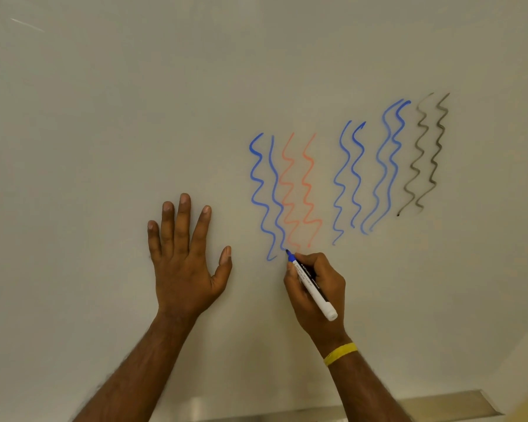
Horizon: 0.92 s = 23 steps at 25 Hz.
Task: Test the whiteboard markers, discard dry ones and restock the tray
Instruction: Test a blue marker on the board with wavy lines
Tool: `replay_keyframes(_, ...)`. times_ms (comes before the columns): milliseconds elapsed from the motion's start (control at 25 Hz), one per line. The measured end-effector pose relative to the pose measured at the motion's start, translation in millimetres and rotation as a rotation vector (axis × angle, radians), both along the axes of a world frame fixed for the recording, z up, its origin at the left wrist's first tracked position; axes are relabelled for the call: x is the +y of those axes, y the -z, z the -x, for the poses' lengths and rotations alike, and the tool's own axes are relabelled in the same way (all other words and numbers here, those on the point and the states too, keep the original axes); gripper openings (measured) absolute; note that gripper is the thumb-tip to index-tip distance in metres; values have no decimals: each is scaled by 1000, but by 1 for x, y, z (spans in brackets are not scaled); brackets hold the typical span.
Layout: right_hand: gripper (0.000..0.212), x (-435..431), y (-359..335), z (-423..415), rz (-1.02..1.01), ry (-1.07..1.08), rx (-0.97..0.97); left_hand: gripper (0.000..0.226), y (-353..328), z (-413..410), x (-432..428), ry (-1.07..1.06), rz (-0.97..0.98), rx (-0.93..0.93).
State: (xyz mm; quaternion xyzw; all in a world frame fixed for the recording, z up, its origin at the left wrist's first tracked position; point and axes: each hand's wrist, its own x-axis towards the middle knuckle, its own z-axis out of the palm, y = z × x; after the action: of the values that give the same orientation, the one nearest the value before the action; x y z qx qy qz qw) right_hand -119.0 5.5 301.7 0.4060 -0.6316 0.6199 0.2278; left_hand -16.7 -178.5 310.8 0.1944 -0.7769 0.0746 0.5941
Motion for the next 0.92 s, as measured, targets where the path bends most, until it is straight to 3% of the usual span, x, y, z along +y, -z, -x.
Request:
replay_keyframes(160, 4, 6, 10, -3, -71, -18, -48, 70, 2, -1, 6, 26, -36, 10)
replay_keyframes(400, 20, 31, 35, -3, 50, -25, -221, 71, 32, -4, 28, 78, -56, -57)
replay_keyframes(600, 7, 51, 64, -6, 78, -149, -399, 68, 75, 0, 56, 167, -66, -160)
replay_keyframes(680, 18, 59, 76, -8, 77, -189, -499, 67, 95, -1, 69, 216, -86, -208)
replay_keyframes(920, 19, 92, 119, -5, 6, -278, -746, 59, 169, -10, 108, 430, -132, -418)
